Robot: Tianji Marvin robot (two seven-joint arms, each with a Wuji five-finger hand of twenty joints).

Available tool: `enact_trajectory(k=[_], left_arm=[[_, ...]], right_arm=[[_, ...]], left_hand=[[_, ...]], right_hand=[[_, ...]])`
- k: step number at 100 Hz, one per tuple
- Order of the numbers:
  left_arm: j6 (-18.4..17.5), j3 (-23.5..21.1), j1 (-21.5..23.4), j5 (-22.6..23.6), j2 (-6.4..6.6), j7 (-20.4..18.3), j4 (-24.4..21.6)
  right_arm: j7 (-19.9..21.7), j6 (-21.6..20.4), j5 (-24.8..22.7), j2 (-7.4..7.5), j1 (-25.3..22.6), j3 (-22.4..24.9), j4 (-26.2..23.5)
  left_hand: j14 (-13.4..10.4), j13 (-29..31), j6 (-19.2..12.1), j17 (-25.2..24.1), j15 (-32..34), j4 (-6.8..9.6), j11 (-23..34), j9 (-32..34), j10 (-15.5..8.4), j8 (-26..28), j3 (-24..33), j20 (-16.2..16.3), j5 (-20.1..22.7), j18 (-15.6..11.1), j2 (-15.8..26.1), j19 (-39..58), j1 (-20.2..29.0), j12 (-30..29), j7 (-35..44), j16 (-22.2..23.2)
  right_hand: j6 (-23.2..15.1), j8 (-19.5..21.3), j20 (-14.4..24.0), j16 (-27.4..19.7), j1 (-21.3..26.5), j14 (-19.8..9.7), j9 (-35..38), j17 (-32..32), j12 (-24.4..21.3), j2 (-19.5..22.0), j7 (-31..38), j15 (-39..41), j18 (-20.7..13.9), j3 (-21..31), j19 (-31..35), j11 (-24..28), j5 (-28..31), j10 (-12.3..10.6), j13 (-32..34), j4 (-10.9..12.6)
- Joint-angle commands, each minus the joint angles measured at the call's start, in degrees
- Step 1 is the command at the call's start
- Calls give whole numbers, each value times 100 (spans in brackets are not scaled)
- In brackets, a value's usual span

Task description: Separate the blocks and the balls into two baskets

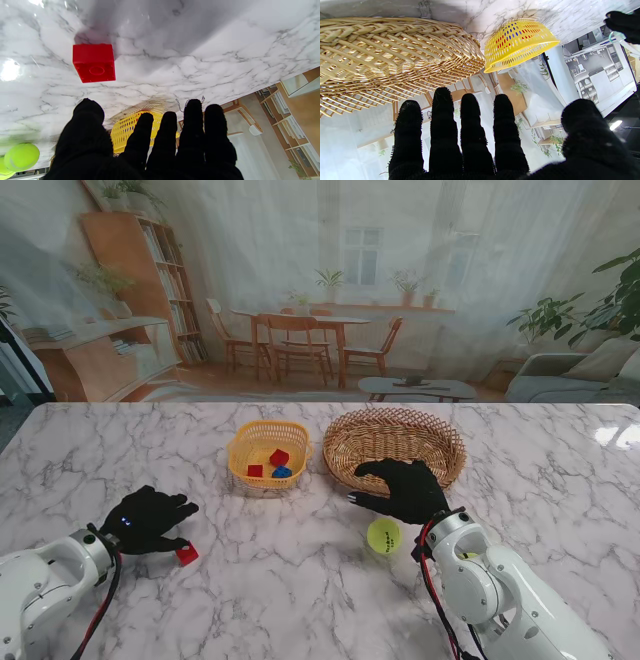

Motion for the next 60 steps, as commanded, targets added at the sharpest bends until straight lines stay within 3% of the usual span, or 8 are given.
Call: enact_trajectory(k=[1,16,33,60], left_arm=[[63,34,101,12,-31,-79,42],[141,77,136,87,-22,-78,64],[245,190,100,16,-28,-161,130],[311,329,39,-13,-24,-233,175]], right_arm=[[16,26,-11,-1,-3,-15,15],[24,23,-12,1,3,-19,20],[34,29,-14,2,14,-38,26],[7,43,-21,-2,-20,-17,2]], left_hand=[[134,57,209,54,267,-106,157,113,54,169,-60,206,74,122,-41,272,-242,231,137,251],[90,170,268,198,639,-121,547,129,33,344,-72,485,-17,55,-227,627,-551,696,159,828],[186,168,498,272,697,-160,662,166,139,348,-100,575,-25,48,-310,746,-1015,811,93,1003],[71,371,428,455,1224,-166,1310,324,-149,426,-56,745,12,24,-595,1095,-1062,1439,140,1697]], right_hand=[[84,-41,-6,47,130,47,-123,-86,7,170,-98,-67,96,-57,-67,63,-182,46,-42,103],[84,-40,-6,46,132,50,-118,-88,7,166,-96,-70,94,-58,-69,65,-177,38,-47,102],[81,-39,-5,47,132,47,-114,-88,8,165,-94,-67,97,-55,-67,69,-170,36,-42,103],[83,-40,-6,47,131,46,-114,-93,8,165,-97,-69,98,-57,-70,67,-180,36,-44,102]])
